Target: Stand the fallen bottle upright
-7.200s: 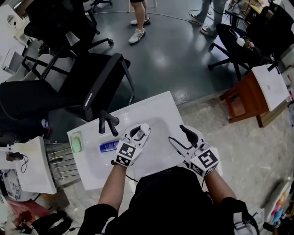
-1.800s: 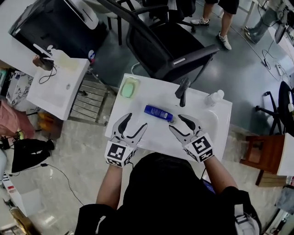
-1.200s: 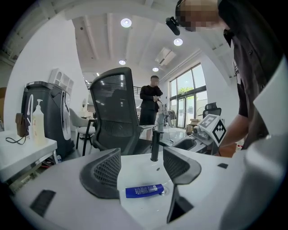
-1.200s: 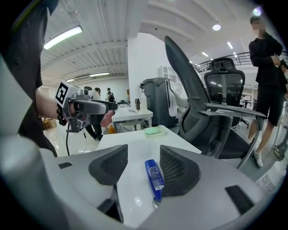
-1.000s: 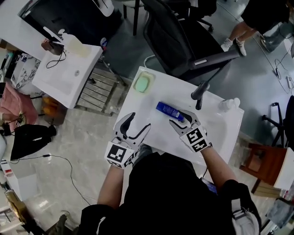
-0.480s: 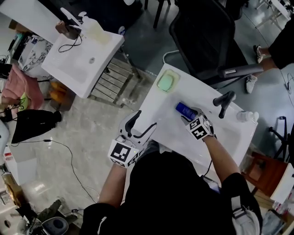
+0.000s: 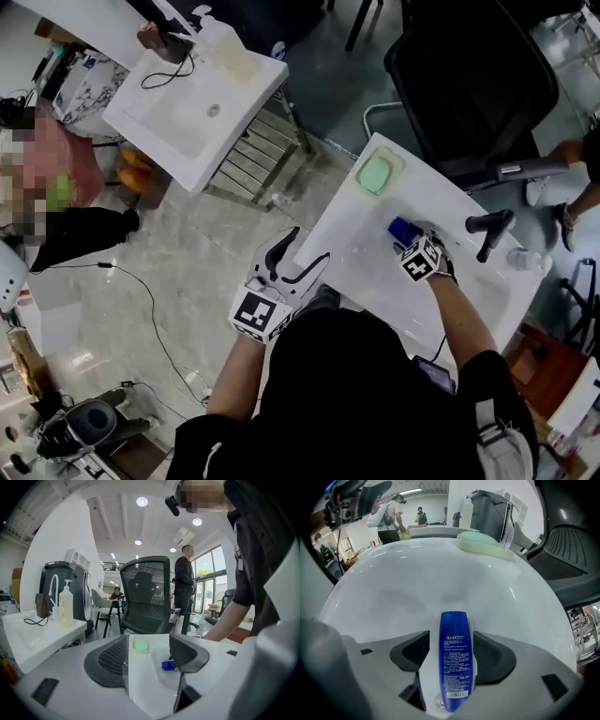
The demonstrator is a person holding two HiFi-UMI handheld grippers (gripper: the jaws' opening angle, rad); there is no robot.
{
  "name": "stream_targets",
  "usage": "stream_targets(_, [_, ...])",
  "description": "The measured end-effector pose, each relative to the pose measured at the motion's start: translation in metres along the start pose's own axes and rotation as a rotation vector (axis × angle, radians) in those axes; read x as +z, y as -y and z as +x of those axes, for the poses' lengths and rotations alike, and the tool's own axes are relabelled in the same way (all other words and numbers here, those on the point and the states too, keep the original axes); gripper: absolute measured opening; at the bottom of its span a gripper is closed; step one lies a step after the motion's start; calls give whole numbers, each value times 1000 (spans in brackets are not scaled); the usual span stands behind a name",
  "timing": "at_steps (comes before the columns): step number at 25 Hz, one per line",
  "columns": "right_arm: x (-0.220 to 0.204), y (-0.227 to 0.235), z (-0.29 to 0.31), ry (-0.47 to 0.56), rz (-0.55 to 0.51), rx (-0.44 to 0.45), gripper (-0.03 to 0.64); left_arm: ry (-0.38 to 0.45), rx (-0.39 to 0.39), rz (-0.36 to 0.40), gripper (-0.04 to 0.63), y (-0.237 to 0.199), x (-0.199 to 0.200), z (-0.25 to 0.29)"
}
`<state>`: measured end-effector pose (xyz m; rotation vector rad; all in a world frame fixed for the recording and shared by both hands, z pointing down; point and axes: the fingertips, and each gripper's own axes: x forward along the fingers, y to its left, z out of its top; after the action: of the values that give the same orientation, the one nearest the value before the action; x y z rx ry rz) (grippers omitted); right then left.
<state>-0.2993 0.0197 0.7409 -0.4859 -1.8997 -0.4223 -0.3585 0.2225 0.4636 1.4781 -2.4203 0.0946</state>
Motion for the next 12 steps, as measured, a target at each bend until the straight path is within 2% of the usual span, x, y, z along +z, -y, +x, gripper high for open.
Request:
stream_targets(3, [-3, -2, 9, -40, -13, -5, 287, -6, 5, -15, 295, -6, -4, -2])
stream_targets(9, [-7, 6, 20, -70, -50, -67, 285, -18, 8, -42, 291, -13, -11, -1])
stream_targets(12, [-7, 3, 23, -77, -85, -47, 275, -20, 11, -54, 291, -16, -11, 1])
